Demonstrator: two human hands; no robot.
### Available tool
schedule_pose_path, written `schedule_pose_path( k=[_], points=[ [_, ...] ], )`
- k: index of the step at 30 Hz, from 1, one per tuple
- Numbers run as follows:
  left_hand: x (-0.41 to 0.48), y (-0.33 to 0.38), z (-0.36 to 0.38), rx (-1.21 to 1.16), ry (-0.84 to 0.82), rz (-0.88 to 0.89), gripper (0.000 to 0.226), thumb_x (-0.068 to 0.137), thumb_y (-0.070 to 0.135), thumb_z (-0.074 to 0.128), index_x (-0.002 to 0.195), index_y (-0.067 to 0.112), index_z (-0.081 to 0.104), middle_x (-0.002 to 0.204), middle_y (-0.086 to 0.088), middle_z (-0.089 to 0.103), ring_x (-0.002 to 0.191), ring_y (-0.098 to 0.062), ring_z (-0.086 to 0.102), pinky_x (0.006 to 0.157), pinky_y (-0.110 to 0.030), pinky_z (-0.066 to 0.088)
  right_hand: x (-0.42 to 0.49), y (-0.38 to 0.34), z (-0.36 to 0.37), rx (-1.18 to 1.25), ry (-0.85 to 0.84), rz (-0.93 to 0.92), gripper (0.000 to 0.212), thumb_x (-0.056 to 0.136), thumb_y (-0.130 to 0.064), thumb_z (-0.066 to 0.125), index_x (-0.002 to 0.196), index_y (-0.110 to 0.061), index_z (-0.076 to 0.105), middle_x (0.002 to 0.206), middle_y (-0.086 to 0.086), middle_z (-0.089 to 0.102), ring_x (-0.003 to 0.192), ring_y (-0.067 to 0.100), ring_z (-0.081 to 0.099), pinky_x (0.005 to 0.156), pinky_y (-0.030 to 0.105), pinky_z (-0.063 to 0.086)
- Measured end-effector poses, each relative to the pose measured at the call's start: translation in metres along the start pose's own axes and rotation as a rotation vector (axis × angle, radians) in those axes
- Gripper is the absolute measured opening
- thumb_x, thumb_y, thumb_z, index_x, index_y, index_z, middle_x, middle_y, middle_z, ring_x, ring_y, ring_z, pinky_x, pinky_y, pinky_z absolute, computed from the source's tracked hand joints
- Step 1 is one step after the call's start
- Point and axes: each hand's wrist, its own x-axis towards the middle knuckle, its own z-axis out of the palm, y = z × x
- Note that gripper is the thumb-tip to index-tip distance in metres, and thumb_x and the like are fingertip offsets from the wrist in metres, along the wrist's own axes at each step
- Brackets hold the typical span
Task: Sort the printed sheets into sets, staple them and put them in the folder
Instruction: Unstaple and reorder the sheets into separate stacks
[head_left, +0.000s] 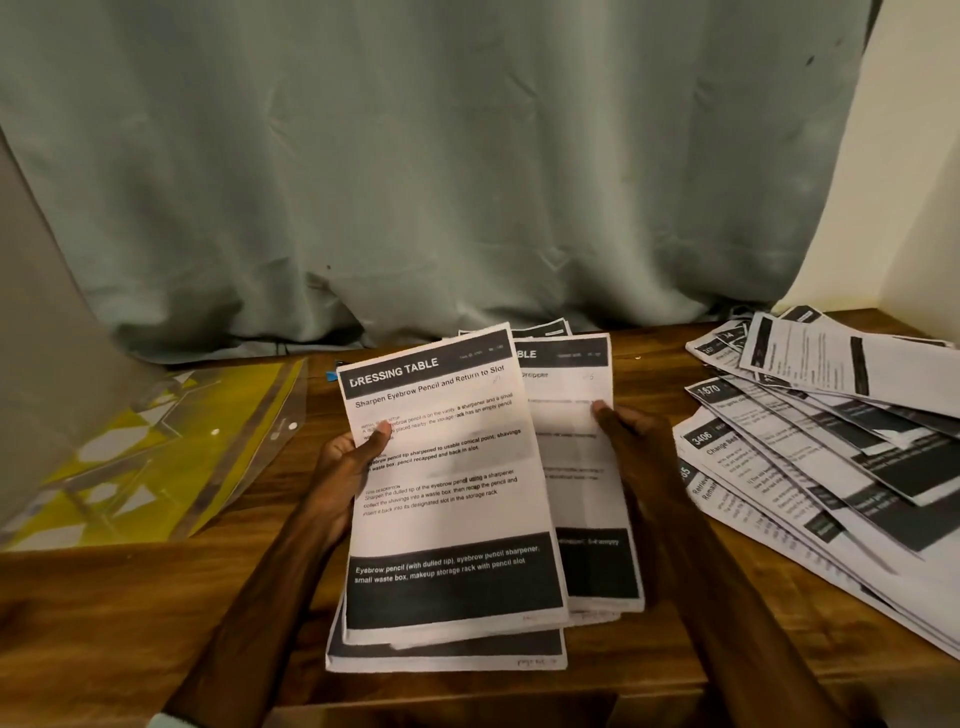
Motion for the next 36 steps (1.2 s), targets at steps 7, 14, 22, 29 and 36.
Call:
schedule_pose_path(
  k=[7,14,22,29,36],
  points=[
    [-0.004,0.018,-0.022,-0.306,-0.099,-0.025,0.045,0.099,0.016,0.062,0.143,0.008,0.053,0.142,-0.021,0.058,0.128,-0.043,0.058,0.105,-0.07,0.041,0.025,-0.018,-0.055,-0.164,0.258,-0.088,0.026,0.103,-0.028,0.056,0.09,-0.01,0.069,0.086,0.005,0.071,0.078,0.022,0.069,0.071,0.035,0.056],
    [-0.018,0.031,-0.029,-0.526,-0.179,-0.187,0.041,0.094,0.027,0.071,0.131,0.012,0.062,0.114,-0.011,0.075,0.094,-0.029,0.076,0.072,-0.047,0.064,0.044,-0.013,-0.094,-0.379,0.296,-0.21,0.035,0.103,-0.024,0.056,0.07,-0.016,0.063,0.064,0.004,0.061,0.06,0.02,0.055,0.06,0.028,0.039],
    [-0.016,0.03,-0.022,-0.525,-0.234,-0.187,0.042,0.108,0.024,0.037,0.118,0.004,0.073,0.11,-0.014,0.076,0.093,-0.027,0.077,0.075,-0.042,0.064,0.04,-0.001,-0.058,-0.336,0.042,-0.342,0.047,0.105,-0.039,0.049,0.071,-0.009,0.062,0.063,0.008,0.06,0.058,0.014,0.056,0.058,0.026,0.043],
    [-0.007,0.024,-0.028,-0.377,-0.267,-0.151,0.09,0.076,0.023,0.091,0.151,0.009,0.044,0.142,-0.019,0.058,0.115,-0.037,0.068,0.099,-0.059,0.052,0.034,-0.011,0.006,-0.342,-0.147,-0.24,0.036,0.106,-0.036,0.046,0.083,-0.016,0.064,0.072,-0.002,0.064,0.063,0.005,0.062,0.057,0.018,0.046],
    [-0.008,0.02,-0.022,-0.356,-0.269,-0.137,0.091,0.071,0.023,0.094,0.147,0.007,0.048,0.144,-0.022,0.056,0.114,-0.039,0.067,0.096,-0.06,0.053,0.023,0.01,0.049,-0.454,-0.093,-0.252,0.023,0.104,-0.03,0.052,0.108,-0.012,0.066,0.105,0.005,0.07,0.09,0.016,0.067,0.078,0.033,0.056]
  ],
)
